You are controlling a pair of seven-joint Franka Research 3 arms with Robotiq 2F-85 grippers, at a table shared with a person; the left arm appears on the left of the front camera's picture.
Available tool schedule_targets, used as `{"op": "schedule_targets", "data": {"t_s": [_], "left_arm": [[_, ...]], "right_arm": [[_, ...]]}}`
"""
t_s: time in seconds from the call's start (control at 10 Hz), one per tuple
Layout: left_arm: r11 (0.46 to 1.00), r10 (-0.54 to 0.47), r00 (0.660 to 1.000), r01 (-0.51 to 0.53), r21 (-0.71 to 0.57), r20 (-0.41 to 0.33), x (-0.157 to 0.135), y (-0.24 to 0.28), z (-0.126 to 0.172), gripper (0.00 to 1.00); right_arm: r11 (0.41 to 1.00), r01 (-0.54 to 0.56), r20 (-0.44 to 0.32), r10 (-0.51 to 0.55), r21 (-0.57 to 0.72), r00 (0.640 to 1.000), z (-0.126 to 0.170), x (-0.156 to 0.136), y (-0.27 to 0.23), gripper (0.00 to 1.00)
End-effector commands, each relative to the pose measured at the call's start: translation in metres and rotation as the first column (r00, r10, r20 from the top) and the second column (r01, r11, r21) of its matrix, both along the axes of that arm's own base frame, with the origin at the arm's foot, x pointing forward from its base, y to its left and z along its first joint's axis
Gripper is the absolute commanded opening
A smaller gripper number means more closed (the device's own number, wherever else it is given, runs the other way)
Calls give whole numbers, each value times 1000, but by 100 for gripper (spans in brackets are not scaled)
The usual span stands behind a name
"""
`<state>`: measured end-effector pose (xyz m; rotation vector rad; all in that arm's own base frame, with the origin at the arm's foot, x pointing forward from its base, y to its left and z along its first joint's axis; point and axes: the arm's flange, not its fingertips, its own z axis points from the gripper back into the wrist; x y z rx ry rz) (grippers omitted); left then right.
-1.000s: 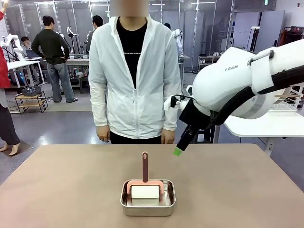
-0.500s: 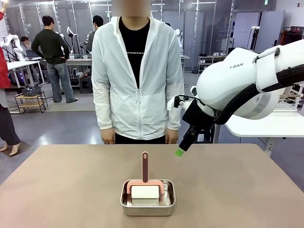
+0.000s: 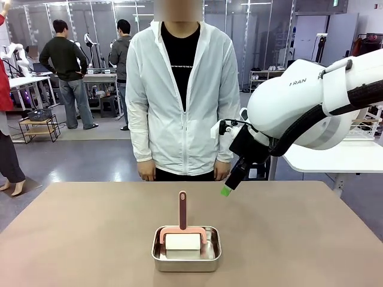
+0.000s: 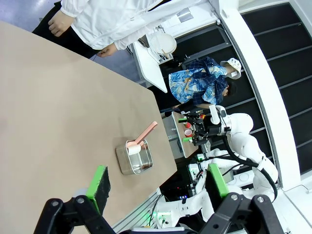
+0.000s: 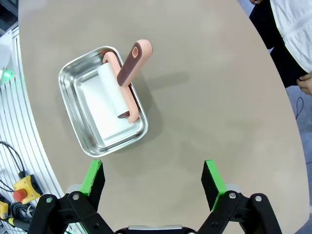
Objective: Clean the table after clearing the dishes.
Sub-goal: Place the Lint Roller back on top of the Airtight Container.
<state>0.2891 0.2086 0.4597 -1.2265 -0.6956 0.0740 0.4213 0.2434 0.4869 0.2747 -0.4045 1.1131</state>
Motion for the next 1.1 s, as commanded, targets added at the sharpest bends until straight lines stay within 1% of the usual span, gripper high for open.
{"op": "schedule_targets", "data": {"t_s": [0.0,0.3,0.4,0.5,0.6,0.7,0.8,0.9,1.0], "left_arm": [[1000,1,1000,-1,-14,2,-2,1,3,100],[1000,1,1000,-1,-14,2,-2,1,3,100],[1000,1,1000,-1,-14,2,-2,1,3,100],[1000,1,1000,-1,-14,2,-2,1,3,100],[1000,1,1000,-1,-14,2,-2,1,3,100],[1000,1,1000,-1,-14,2,-2,1,3,100],[1000,1,1000,-1,-14,2,-2,1,3,100],[1000,1,1000,-1,-14,2,-2,1,3,100],[1000,1,1000,-1,-14,2,-2,1,3,100]], "right_arm": [[1000,-7,10,7,-10,1000,-2,0,3,100],[1000,-7,10,7,-10,1000,-2,0,3,100],[1000,0,0,0,0,1000,0,0,0,100],[984,117,-158,-95,136,983,21,8,-11,100],[957,219,-292,-158,190,943,34,19,-32,100],[924,308,-389,-203,229,899,44,26,-59,100],[873,413,-485,-252,258,837,48,36,-91,100],[796,542,-653,-263,270,710,50,48,-134,100],[707,655,-766,-256,267,589,47,60,-186,100]]}}
